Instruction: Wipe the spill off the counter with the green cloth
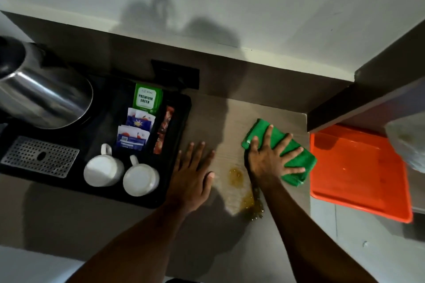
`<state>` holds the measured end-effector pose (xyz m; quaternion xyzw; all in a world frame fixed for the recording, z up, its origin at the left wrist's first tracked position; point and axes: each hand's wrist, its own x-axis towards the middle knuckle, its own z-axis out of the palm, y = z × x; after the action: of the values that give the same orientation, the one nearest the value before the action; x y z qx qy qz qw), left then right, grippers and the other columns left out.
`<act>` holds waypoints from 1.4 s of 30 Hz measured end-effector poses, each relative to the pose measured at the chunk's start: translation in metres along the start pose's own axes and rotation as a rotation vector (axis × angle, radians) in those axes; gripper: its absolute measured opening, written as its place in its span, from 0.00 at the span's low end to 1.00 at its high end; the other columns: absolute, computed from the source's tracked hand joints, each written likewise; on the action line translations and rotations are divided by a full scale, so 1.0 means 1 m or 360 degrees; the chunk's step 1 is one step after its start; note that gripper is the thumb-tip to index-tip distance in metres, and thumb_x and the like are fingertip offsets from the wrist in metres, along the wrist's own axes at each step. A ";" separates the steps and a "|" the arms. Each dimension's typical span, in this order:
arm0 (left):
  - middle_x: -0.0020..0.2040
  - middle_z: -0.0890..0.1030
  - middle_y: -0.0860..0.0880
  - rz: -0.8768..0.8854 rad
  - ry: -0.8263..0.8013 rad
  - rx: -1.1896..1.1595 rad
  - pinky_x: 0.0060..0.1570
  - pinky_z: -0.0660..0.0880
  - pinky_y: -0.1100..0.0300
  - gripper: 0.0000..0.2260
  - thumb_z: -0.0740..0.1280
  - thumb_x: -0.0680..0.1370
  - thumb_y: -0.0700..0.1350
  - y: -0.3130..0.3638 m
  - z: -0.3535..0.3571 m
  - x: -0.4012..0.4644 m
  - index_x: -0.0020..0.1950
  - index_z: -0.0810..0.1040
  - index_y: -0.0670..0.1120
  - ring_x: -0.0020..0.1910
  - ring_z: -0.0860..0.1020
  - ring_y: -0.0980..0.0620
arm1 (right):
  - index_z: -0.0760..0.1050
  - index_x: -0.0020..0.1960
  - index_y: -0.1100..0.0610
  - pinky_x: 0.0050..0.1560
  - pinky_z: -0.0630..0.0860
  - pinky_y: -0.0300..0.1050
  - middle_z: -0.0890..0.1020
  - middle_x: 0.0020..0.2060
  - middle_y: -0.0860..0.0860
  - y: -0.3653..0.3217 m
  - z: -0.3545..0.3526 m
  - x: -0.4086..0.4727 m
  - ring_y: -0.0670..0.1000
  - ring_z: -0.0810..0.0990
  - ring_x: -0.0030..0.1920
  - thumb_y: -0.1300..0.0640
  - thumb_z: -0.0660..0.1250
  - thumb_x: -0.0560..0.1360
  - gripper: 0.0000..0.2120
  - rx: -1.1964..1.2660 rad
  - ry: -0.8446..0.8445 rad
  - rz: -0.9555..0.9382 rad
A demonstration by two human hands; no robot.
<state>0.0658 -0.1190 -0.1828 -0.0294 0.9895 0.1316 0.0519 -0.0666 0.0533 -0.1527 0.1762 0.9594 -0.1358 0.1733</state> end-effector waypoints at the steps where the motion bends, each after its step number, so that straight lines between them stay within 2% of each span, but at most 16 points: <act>1: 0.84 0.56 0.46 0.0004 0.0003 -0.0005 0.79 0.50 0.39 0.29 0.54 0.81 0.57 -0.001 0.001 0.001 0.82 0.56 0.54 0.83 0.53 0.41 | 0.47 0.80 0.34 0.68 0.35 0.83 0.42 0.83 0.52 -0.008 0.002 -0.002 0.68 0.35 0.80 0.33 0.45 0.79 0.29 -0.0030 0.0000 -0.0094; 5: 0.84 0.56 0.47 -0.0011 -0.0027 -0.0001 0.79 0.48 0.41 0.29 0.56 0.81 0.56 0.001 -0.008 0.000 0.82 0.58 0.54 0.83 0.54 0.41 | 0.47 0.79 0.31 0.69 0.37 0.82 0.47 0.83 0.49 0.021 0.020 -0.053 0.65 0.41 0.81 0.35 0.44 0.79 0.28 -0.0344 -0.0046 -0.0723; 7: 0.84 0.55 0.47 -0.0026 -0.0043 -0.0030 0.79 0.48 0.42 0.29 0.57 0.80 0.56 0.005 -0.012 0.000 0.82 0.59 0.55 0.83 0.53 0.42 | 0.50 0.77 0.30 0.70 0.40 0.82 0.50 0.83 0.47 0.055 0.020 -0.065 0.64 0.45 0.82 0.34 0.45 0.78 0.28 -0.0397 -0.0121 -0.0800; 9: 0.84 0.55 0.48 -0.0035 -0.0021 -0.0069 0.79 0.50 0.41 0.28 0.57 0.81 0.55 0.003 -0.011 0.000 0.81 0.60 0.55 0.83 0.52 0.42 | 0.49 0.76 0.27 0.69 0.40 0.83 0.49 0.83 0.45 0.061 0.013 -0.041 0.63 0.44 0.82 0.33 0.45 0.76 0.28 -0.0373 -0.0131 -0.0748; 12: 0.84 0.56 0.47 -0.0015 0.0027 -0.0101 0.80 0.49 0.41 0.28 0.57 0.81 0.56 -0.002 -0.003 0.001 0.81 0.59 0.56 0.83 0.52 0.42 | 0.41 0.75 0.26 0.68 0.36 0.84 0.44 0.83 0.44 0.022 0.006 0.019 0.63 0.37 0.81 0.32 0.40 0.76 0.28 -0.0291 -0.0070 -0.0579; 15: 0.84 0.55 0.47 0.0005 0.0037 -0.0104 0.80 0.48 0.42 0.27 0.55 0.81 0.57 -0.002 -0.002 0.001 0.81 0.59 0.56 0.83 0.51 0.42 | 0.46 0.78 0.32 0.68 0.39 0.84 0.46 0.83 0.49 -0.017 0.007 0.033 0.65 0.38 0.81 0.35 0.42 0.77 0.29 -0.0246 0.0043 -0.0463; 17: 0.84 0.57 0.47 -0.0008 0.0049 -0.0083 0.79 0.50 0.42 0.27 0.55 0.81 0.56 0.000 -0.005 0.001 0.81 0.60 0.55 0.83 0.53 0.42 | 0.49 0.79 0.34 0.69 0.41 0.84 0.49 0.83 0.51 -0.018 0.014 0.005 0.66 0.41 0.81 0.37 0.46 0.79 0.28 -0.0291 0.0029 -0.0578; 19: 0.83 0.58 0.46 -0.0016 0.0007 -0.0047 0.79 0.51 0.42 0.28 0.56 0.80 0.55 0.002 -0.009 0.000 0.81 0.60 0.55 0.82 0.55 0.41 | 0.53 0.79 0.34 0.69 0.43 0.84 0.52 0.83 0.52 0.020 0.023 -0.053 0.67 0.46 0.81 0.38 0.50 0.79 0.28 -0.0351 -0.0006 -0.0790; 21: 0.83 0.57 0.47 -0.0011 -0.0005 -0.0001 0.79 0.50 0.42 0.28 0.57 0.80 0.55 0.003 -0.013 -0.001 0.81 0.60 0.54 0.82 0.54 0.41 | 0.53 0.79 0.32 0.70 0.47 0.83 0.53 0.83 0.51 0.074 0.032 -0.110 0.66 0.50 0.81 0.36 0.52 0.79 0.28 -0.0371 -0.0036 -0.0880; 24: 0.84 0.56 0.47 -0.0033 -0.0042 -0.0029 0.79 0.50 0.42 0.29 0.58 0.80 0.55 0.004 -0.017 -0.001 0.81 0.59 0.55 0.83 0.53 0.42 | 0.53 0.78 0.31 0.68 0.48 0.84 0.54 0.83 0.50 0.117 0.023 -0.115 0.66 0.49 0.81 0.34 0.49 0.78 0.28 -0.0353 -0.0112 -0.0706; 28: 0.84 0.58 0.47 -0.0037 -0.0057 0.0006 0.79 0.51 0.41 0.29 0.57 0.79 0.56 0.002 -0.012 0.001 0.81 0.60 0.55 0.83 0.54 0.42 | 0.47 0.79 0.32 0.69 0.41 0.84 0.44 0.83 0.48 0.047 0.009 -0.030 0.65 0.38 0.81 0.34 0.44 0.78 0.28 -0.0186 -0.0046 -0.0409; 31: 0.83 0.59 0.45 -0.0033 -0.0015 0.0041 0.78 0.53 0.41 0.28 0.55 0.79 0.55 0.003 -0.009 -0.001 0.81 0.62 0.54 0.82 0.56 0.40 | 0.51 0.79 0.34 0.68 0.40 0.85 0.46 0.83 0.51 0.021 0.022 -0.036 0.67 0.40 0.81 0.37 0.49 0.79 0.28 -0.0191 0.0021 -0.0497; 34: 0.83 0.59 0.46 -0.0033 0.0007 0.0026 0.79 0.53 0.41 0.27 0.56 0.80 0.55 0.004 -0.011 -0.002 0.81 0.62 0.55 0.82 0.56 0.40 | 0.52 0.79 0.33 0.70 0.44 0.83 0.51 0.83 0.51 0.079 0.044 -0.123 0.67 0.49 0.81 0.36 0.49 0.80 0.27 -0.0321 0.0009 -0.0771; 36: 0.83 0.58 0.46 -0.0041 -0.0001 0.0018 0.79 0.52 0.41 0.28 0.56 0.81 0.55 0.005 -0.011 -0.001 0.81 0.61 0.55 0.82 0.54 0.41 | 0.50 0.78 0.31 0.71 0.46 0.81 0.50 0.83 0.49 0.136 0.044 -0.165 0.67 0.52 0.81 0.34 0.46 0.79 0.27 -0.0379 -0.0039 -0.0776; 39: 0.83 0.58 0.45 -0.0029 0.0031 0.0042 0.78 0.53 0.40 0.27 0.56 0.81 0.55 0.005 -0.008 -0.002 0.81 0.61 0.55 0.82 0.55 0.40 | 0.50 0.78 0.29 0.69 0.47 0.84 0.52 0.83 0.49 0.153 0.028 -0.121 0.67 0.51 0.80 0.34 0.48 0.79 0.27 -0.0338 -0.0011 -0.0665; 42: 0.83 0.57 0.45 -0.0010 0.0041 0.0039 0.79 0.52 0.39 0.27 0.54 0.81 0.56 0.001 -0.004 0.000 0.82 0.59 0.55 0.83 0.53 0.41 | 0.45 0.78 0.30 0.67 0.40 0.85 0.46 0.83 0.49 0.086 0.013 -0.041 0.67 0.41 0.81 0.33 0.43 0.78 0.28 -0.0202 0.0076 -0.0480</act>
<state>0.0653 -0.1193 -0.1784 -0.0336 0.9915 0.1189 0.0399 0.0069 0.1148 -0.1663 0.0220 0.9855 -0.0953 0.1388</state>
